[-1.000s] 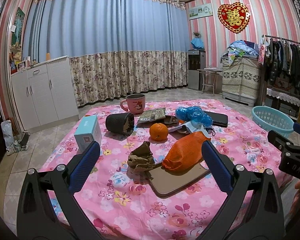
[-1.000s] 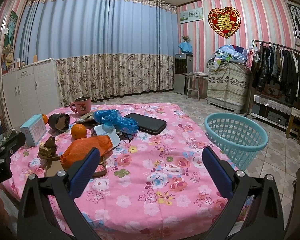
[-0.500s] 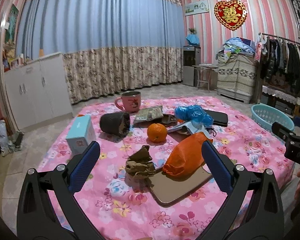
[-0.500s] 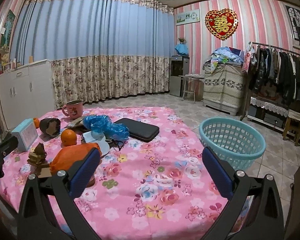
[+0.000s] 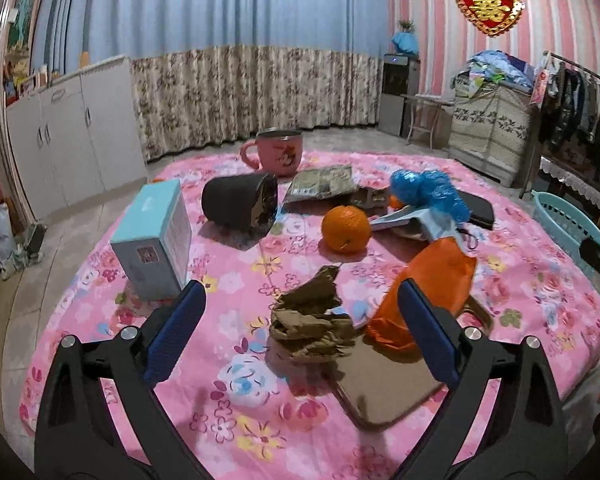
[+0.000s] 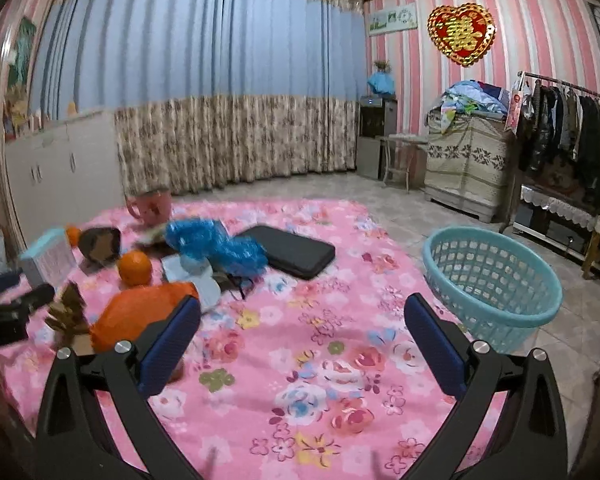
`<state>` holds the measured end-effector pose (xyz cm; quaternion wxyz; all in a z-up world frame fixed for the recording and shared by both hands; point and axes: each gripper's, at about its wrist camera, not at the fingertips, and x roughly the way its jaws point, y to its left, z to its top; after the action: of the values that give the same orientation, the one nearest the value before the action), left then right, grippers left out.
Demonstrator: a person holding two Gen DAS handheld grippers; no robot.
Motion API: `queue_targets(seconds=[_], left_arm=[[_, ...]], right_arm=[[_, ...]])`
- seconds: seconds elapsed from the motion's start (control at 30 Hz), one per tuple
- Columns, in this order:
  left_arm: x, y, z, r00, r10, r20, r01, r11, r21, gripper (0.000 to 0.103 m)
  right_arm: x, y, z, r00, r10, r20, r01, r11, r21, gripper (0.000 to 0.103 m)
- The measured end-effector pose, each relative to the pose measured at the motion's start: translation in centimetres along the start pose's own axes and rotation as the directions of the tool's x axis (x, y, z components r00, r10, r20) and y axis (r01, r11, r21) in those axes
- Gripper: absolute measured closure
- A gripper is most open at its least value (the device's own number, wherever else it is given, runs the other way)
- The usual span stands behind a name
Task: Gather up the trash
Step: 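Lower the left tool onto the brown crumpled cloth and close it, then grasp the blue plastic bag with the right tool while the left tool lifts the cloth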
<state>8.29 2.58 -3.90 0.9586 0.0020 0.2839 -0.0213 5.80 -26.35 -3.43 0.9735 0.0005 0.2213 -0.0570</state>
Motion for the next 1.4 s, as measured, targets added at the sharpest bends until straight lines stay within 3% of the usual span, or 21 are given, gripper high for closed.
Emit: queue_targets(seconds=[0.27, 0.33, 0.5, 0.7, 0.8, 0.9, 1.13, 1.3, 1.4], left_arm=[[4.1, 0.7, -0.2, 0.991, -0.014, -0.132, 0.011, 1.000, -0.024, 0.015], [4.8, 0.7, -0.2, 0.987, -0.027, -0.159, 0.023, 0.999, -0.026, 0.030], [5.4, 0.3, -0.3, 0.978, -0.079, -0.192, 0.075, 0.997, -0.026, 0.048], [5.1, 0.5, 0.1, 0.977, -0.111, -0.181, 0.104, 0.994, -0.045, 0.055], [4.3, 0.7, 0.8, 0.985, -0.094, -0.145, 0.089, 0.995, -0.039, 0.056], [3.4, 0.6, 2.9, 0.996, -0.054, -0.066, 0.054, 0.999, -0.005, 0.056], [4.8, 1.5, 8.9, 0.998, -0.025, 0.060, 0.026, 1.000, -0.017, 0.056], [6.0, 3.0, 10.4, 0.997, 0.009, 0.081, -0.004, 0.998, -0.066, 0.056], [6.9, 4.0, 10.1, 0.999, 0.010, 0.051, -0.004, 0.995, -0.104, 0.055]], right_arm=[[1.9, 0.6, -0.1, 0.998, -0.029, -0.050, 0.029, 1.000, -0.010, 0.004], [2.3, 0.5, -0.1, 0.998, -0.028, -0.064, 0.028, 1.000, -0.001, 0.004], [2.9, 0.6, 0.1, 0.996, -0.030, -0.088, 0.032, 0.999, 0.014, 0.004], [3.2, 1.0, 0.8, 0.996, -0.015, -0.083, 0.016, 1.000, 0.008, 0.004], [3.3, 1.0, 1.2, 0.997, -0.010, -0.075, 0.012, 1.000, 0.015, 0.004], [4.1, 1.5, 2.0, 0.997, 0.003, -0.073, -0.002, 1.000, 0.006, 0.004], [7.0, 3.9, 4.4, 0.995, 0.040, -0.086, -0.043, 0.998, -0.037, 0.004], [9.2, 5.6, 6.5, 0.993, 0.064, -0.099, -0.069, 0.997, -0.041, 0.004], [11.2, 7.4, 7.4, 0.990, 0.080, -0.120, -0.088, 0.994, -0.060, 0.004]])
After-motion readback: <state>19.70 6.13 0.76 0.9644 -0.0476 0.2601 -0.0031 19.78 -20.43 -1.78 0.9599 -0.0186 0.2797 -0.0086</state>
